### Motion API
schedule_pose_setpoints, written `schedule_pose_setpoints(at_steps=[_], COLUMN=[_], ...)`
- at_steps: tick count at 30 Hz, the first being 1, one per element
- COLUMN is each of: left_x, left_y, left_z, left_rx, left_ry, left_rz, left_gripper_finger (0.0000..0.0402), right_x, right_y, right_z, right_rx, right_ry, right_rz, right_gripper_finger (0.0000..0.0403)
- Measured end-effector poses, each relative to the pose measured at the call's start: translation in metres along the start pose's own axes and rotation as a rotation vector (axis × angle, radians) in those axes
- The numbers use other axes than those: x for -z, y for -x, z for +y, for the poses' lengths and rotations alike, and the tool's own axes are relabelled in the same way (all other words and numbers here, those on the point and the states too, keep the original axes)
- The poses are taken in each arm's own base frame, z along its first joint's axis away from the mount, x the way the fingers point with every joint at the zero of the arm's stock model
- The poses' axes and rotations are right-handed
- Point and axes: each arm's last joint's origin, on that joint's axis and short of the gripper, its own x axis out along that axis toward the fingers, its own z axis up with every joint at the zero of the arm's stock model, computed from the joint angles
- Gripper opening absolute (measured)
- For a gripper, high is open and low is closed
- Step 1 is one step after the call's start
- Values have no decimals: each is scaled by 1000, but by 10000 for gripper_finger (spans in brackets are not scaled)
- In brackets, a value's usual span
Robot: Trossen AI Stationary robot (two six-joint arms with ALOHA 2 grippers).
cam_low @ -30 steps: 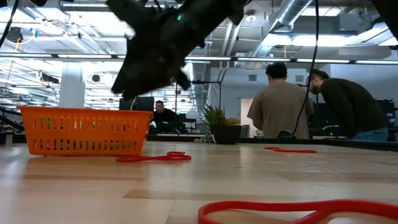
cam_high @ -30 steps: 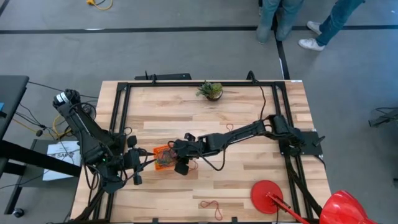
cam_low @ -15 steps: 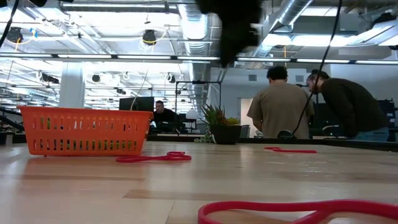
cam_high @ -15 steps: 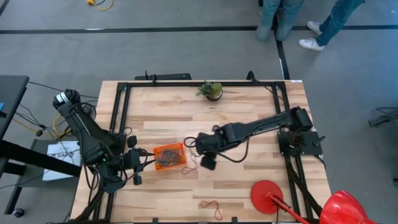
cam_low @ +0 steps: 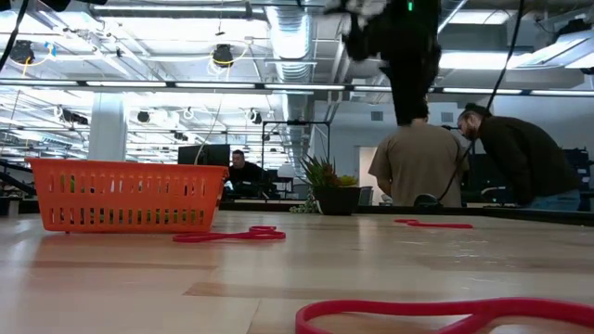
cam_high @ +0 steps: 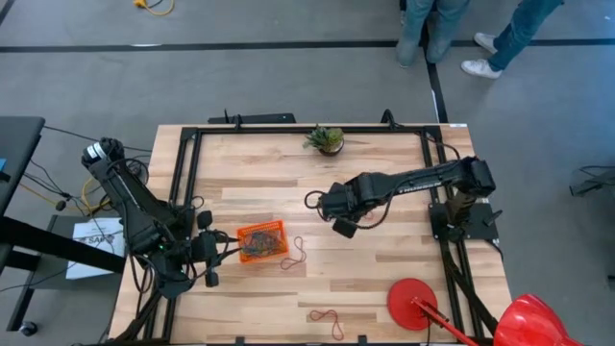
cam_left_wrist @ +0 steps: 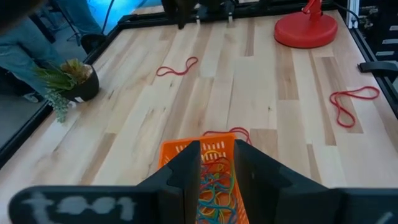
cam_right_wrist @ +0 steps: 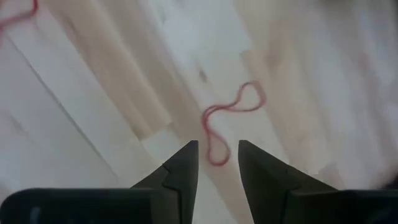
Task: Pick and place rubber bands into bin
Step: Put the top red rubber band into the orange container
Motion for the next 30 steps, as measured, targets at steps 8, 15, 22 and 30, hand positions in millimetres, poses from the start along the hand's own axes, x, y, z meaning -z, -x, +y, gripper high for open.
schedule_pose_setpoints(at_steps=[8,15,22,30], left_x=[0,0,0,0], left_y=[0,0,0,0], left_z=[0,0,0,0], left_rx=[3,-5,-6,-6], left_ry=[-4,-4,-5,-6], left_rz=[3,-5,-6,-6], left_gripper_finger=[86,86,86,86], right_x=[7,19,24,23], right_y=[-69,-118,-129,-129], right_z=[-26,-31,-31,-30], right_rx=[-18,-124,-159,-166], right_ry=[-80,-169,-199,-202], right_rz=[95,91,90,75], right_gripper_finger=[107,107,107,107])
